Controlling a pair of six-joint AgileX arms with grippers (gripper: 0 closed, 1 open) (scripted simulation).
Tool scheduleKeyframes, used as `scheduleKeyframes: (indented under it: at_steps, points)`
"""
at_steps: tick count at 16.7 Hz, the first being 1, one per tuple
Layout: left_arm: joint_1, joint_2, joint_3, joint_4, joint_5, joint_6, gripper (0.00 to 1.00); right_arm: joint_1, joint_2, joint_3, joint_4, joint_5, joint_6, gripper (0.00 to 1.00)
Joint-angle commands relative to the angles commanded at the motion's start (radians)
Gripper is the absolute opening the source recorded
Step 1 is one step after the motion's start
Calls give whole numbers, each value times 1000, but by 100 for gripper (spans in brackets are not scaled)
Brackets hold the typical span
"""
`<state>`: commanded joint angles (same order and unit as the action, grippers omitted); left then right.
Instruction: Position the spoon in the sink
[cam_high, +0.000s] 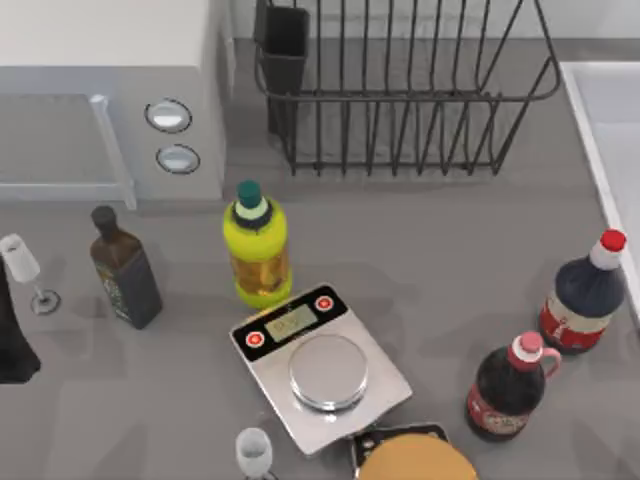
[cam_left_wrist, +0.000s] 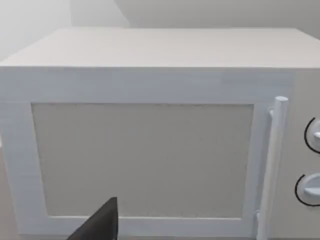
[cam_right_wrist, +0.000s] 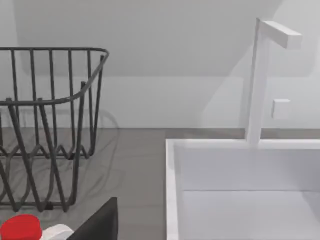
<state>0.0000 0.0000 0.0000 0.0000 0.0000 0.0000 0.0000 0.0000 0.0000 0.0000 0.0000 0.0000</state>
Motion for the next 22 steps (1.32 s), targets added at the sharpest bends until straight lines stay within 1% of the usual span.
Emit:
scheduleKeyframes:
  at_steps: [4,7,10,16,19,22]
  points:
    - [0,0,0,0,0,0,100,-16,34,29,-33,1,-15,100]
    - [0,0,0,0,0,0,100,-67,163,127,-151,0,-65,100]
    - [0,0,0,0,0,0,100,-140,387,265,-329,-2,-135,100]
    - [0,0,0,0,0,0,100,-306,923,563,-732,-4,-290,100]
    - [0,0,0,0,0,0,100,-378,1124,693,-897,-3,-356,100]
    - [0,0,0,0,0,0,100,-429,1272,791,-1013,-2,-404,100]
